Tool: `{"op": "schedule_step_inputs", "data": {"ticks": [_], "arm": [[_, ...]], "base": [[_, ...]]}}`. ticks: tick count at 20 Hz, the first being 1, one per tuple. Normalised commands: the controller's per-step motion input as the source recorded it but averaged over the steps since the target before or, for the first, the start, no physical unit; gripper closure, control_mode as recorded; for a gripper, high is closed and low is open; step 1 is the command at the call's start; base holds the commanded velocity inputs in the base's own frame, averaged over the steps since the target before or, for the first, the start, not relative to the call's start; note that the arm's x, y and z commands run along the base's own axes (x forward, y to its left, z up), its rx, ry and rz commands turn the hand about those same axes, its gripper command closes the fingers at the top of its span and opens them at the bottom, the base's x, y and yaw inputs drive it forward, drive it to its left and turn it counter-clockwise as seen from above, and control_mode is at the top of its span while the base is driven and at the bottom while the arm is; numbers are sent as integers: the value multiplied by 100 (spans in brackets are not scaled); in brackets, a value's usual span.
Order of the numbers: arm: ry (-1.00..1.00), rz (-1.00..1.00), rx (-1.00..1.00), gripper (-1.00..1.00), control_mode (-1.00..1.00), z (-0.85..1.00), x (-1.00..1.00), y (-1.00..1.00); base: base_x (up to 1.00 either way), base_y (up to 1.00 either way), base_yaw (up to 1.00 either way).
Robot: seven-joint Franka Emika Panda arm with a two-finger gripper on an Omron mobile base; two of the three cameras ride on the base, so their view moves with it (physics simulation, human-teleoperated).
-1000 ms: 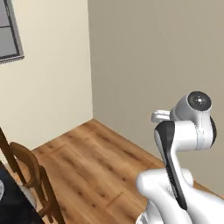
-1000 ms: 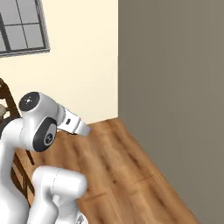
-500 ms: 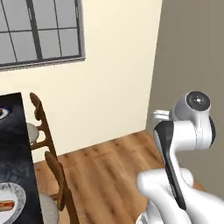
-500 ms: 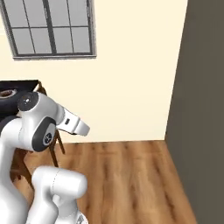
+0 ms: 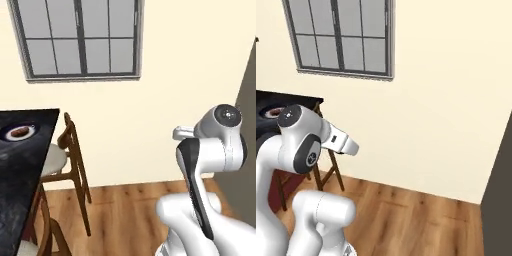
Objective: Pick up the orange and peach from the fridge and place one fruit on each plate on the dining counter.
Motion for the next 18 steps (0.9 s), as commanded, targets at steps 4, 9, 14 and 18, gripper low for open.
{"op": "schedule_step_inputs", "data": {"ticks": [4,9,14,18], "arm": [[0,0,0,100,100,0,0,0],[0,0,0,100,100,0,0,0],[0,0,0,100,100,0,0,0],[0,0,0,100,100,0,0,0]], "base": [[89,-28,59],[43,-27,61],[1,-22,60],[53,-26,51]]}}
